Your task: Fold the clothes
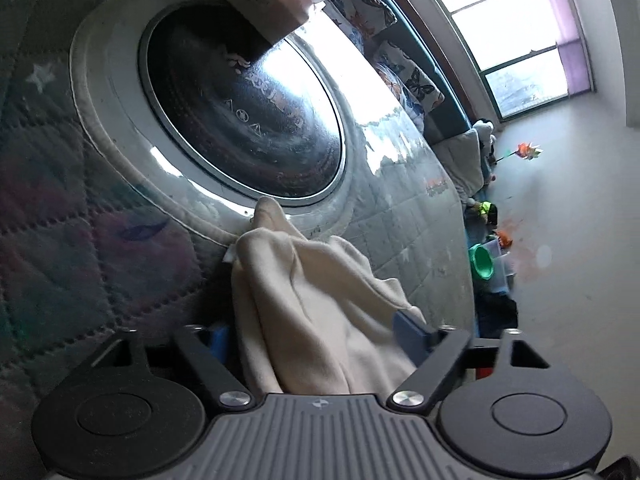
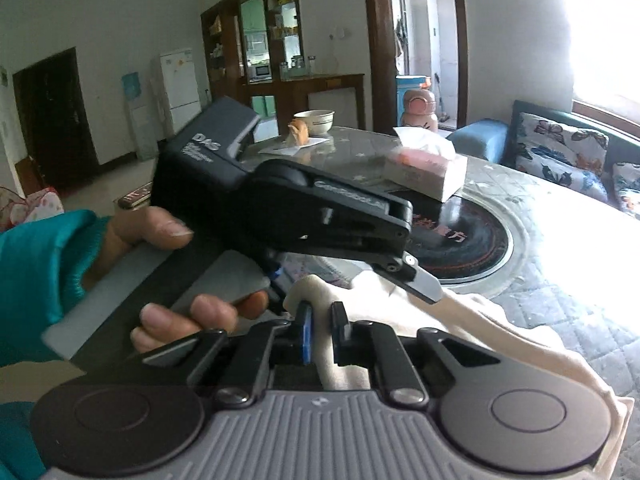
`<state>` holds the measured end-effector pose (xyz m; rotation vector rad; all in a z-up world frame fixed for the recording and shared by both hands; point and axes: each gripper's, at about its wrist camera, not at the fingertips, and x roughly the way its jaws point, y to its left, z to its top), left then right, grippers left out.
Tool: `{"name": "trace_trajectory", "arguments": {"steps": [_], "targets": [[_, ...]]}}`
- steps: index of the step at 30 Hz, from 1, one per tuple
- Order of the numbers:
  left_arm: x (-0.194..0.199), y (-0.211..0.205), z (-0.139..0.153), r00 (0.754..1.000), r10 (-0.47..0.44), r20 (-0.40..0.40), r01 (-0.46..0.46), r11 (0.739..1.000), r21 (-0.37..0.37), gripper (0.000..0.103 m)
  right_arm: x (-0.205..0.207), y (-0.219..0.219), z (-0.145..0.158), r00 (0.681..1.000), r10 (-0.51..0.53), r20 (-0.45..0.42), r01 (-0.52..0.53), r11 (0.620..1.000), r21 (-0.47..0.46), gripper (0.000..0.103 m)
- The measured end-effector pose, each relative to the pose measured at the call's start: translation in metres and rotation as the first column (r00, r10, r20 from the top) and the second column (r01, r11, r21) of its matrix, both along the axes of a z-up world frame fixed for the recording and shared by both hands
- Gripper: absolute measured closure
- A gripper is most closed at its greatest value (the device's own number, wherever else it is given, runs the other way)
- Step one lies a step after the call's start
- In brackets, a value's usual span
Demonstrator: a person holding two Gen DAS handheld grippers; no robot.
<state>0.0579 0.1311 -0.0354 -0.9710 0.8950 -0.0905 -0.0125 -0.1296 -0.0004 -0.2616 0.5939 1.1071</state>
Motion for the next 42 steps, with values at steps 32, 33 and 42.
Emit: {"name": "trace_trajectory", "arguments": {"steps": [32,33,42], "targets": [[0.008,-0.013,-0.003,0.997,-0.074,-0.013,0.075,0.990,0.123,0.082,0.078,-0.147,-0.036,0.828,-0.557,-0.062,0.553,0.830,-0.067,0.060],[0.008,-0.014,-0.002,0.997,-0.079,-0.014,0.080,0.988,0.133,0.082,0.080,-0.149,-0.040,0.823,-0.563,-0.076,0.559,0.826,-0.069,0.060],[0.009,-0.014,0.000,0.994,-0.106,-0.011,0.106,0.979,0.172,0.081,0.088,-0.153,-0.059,0.792,-0.591,-0.150,0.588,0.806,-0.069,0.060]]}}
